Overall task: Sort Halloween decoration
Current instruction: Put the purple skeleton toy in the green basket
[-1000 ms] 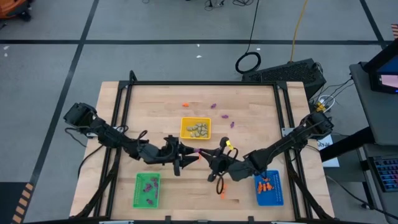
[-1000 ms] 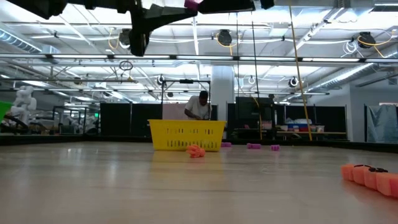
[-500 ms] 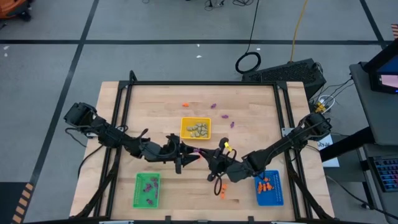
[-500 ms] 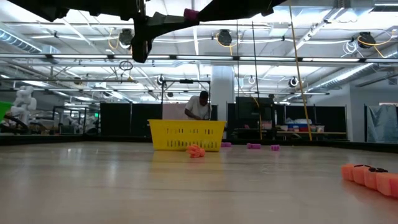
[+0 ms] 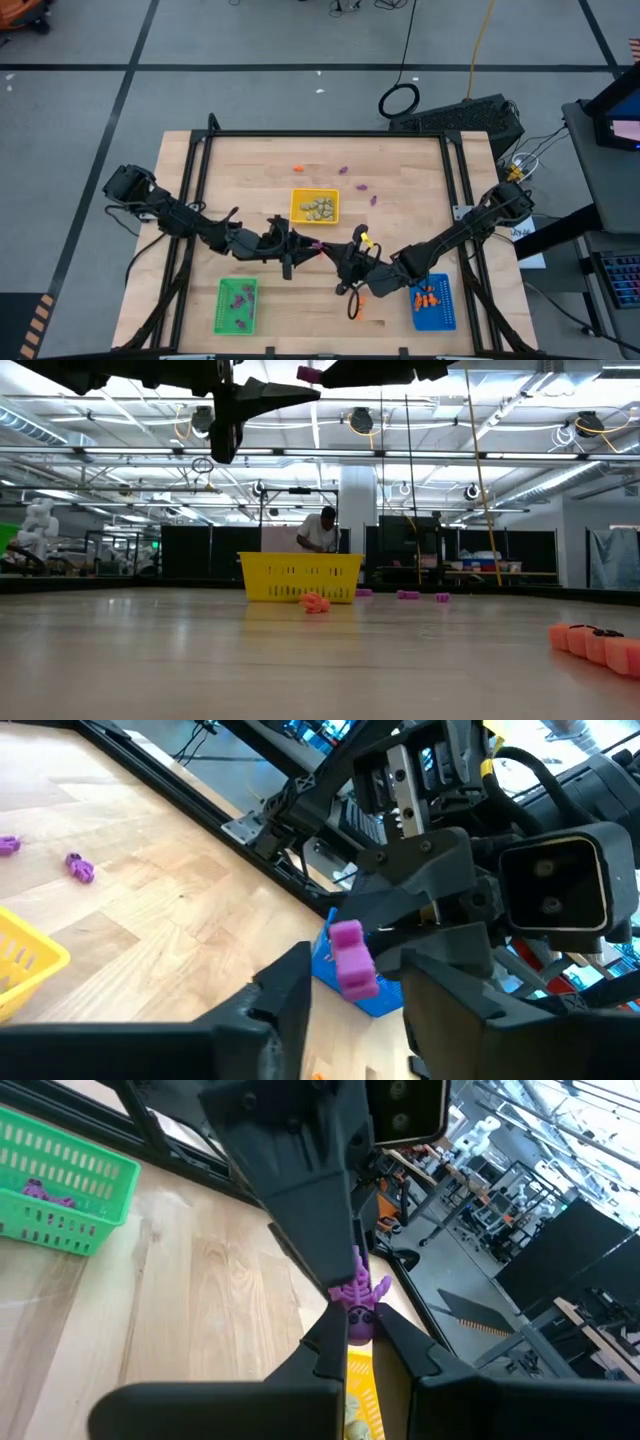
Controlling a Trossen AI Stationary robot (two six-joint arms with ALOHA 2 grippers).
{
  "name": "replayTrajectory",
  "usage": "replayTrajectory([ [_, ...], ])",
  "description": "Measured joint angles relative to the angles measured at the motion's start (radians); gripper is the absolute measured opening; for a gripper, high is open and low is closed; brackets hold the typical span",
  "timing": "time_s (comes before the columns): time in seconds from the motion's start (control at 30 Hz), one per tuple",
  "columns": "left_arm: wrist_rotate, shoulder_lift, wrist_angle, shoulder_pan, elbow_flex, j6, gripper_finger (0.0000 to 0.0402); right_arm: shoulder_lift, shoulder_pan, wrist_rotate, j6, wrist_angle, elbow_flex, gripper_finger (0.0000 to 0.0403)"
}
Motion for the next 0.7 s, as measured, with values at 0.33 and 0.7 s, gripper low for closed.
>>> replayTrajectory([
  [0.33,0.001,0.000,0.000,0.000,0.000,0.004,0.0062,0.000,0.001,0.002,-0.004,0.000,0.000,0.0009],
  [0.7,0.016,0.000,-0.022,0.002,0.000,0.008,0.0015,0.000,0.012,0.043,0.011,-0.041,-0.001,0.0044],
])
